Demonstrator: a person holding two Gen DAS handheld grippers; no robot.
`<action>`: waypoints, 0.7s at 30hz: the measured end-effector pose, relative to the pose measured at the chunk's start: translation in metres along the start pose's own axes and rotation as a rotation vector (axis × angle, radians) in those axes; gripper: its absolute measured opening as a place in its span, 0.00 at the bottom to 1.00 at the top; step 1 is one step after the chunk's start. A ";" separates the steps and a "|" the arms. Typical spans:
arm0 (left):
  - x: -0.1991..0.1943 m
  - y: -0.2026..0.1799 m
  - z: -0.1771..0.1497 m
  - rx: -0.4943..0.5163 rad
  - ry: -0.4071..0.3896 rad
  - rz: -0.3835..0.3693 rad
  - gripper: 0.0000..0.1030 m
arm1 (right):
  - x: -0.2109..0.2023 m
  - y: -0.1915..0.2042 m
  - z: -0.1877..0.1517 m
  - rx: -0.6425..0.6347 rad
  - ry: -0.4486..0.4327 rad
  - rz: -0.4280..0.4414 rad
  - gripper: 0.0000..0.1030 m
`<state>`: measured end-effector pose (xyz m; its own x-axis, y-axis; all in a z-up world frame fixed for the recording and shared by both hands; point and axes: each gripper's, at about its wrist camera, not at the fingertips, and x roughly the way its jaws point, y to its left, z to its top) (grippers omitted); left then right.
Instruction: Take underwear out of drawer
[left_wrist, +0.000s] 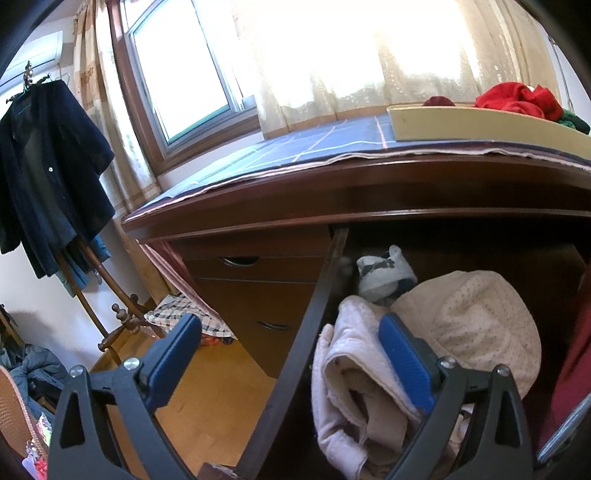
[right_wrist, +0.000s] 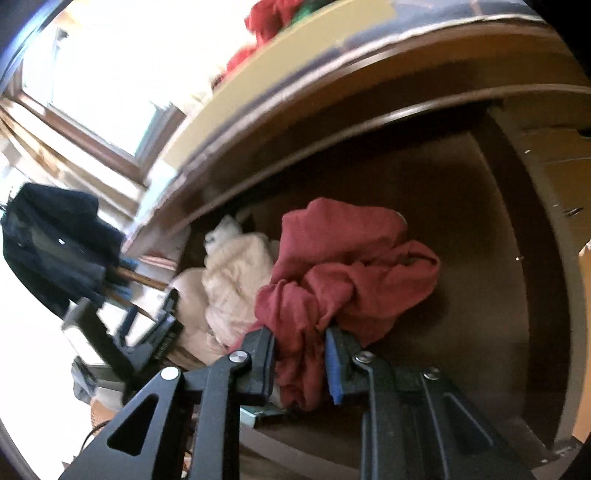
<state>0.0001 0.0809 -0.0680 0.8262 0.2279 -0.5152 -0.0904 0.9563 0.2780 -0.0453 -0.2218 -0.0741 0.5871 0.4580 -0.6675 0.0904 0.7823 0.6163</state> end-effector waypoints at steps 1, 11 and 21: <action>0.000 0.000 0.000 0.002 -0.002 0.003 0.96 | -0.008 -0.004 0.000 0.000 -0.009 0.011 0.24; -0.001 -0.003 -0.003 0.020 -0.015 0.021 0.96 | -0.049 0.020 0.013 -0.092 -0.184 -0.009 0.06; -0.001 -0.005 -0.003 0.029 -0.013 0.025 0.96 | -0.019 0.004 0.021 0.046 0.127 0.051 0.38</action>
<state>-0.0020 0.0765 -0.0711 0.8309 0.2495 -0.4974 -0.0954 0.9445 0.3144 -0.0391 -0.2370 -0.0500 0.4860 0.5486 -0.6804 0.1020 0.7376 0.6675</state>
